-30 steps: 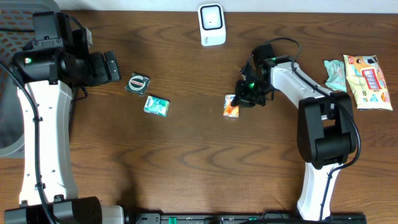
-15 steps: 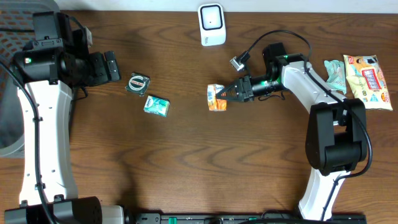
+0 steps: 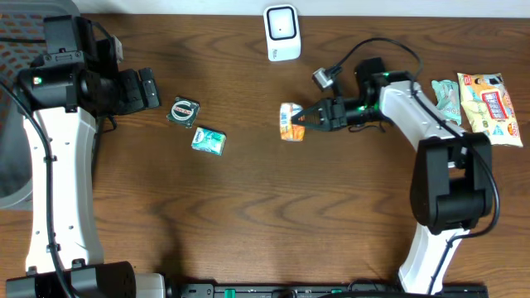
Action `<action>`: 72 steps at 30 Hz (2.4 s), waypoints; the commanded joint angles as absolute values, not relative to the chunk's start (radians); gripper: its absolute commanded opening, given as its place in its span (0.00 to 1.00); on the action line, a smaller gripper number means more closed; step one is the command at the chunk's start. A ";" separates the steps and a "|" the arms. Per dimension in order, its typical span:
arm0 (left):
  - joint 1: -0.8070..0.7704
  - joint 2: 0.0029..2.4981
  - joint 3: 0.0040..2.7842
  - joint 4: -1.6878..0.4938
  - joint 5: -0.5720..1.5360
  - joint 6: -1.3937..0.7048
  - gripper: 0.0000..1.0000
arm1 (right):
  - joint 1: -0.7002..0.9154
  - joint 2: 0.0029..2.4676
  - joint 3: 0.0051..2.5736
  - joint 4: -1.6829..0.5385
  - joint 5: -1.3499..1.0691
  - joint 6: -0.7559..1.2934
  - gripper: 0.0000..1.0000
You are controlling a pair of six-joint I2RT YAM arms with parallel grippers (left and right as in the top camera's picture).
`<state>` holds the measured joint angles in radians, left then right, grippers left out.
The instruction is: Scan the item barcode
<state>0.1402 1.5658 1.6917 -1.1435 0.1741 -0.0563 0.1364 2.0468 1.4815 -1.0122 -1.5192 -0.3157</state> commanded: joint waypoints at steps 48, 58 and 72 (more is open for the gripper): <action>0.141 1.569 1.689 -1.144 0.172 -0.065 0.98 | 0.357 2.334 2.382 -1.012 0.209 -0.118 0.01; 0.141 1.569 1.689 -1.144 0.172 -0.065 0.98 | 0.450 2.509 2.448 -0.506 0.429 -0.841 0.01; 0.141 1.569 1.689 -1.144 0.172 -0.065 0.98 | 0.478 2.622 2.445 -0.397 0.466 -1.103 0.01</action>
<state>0.1402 1.5658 1.6917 -1.1435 0.1741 -0.0563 0.4812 2.6301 2.4271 -0.4023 0.4282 -1.0649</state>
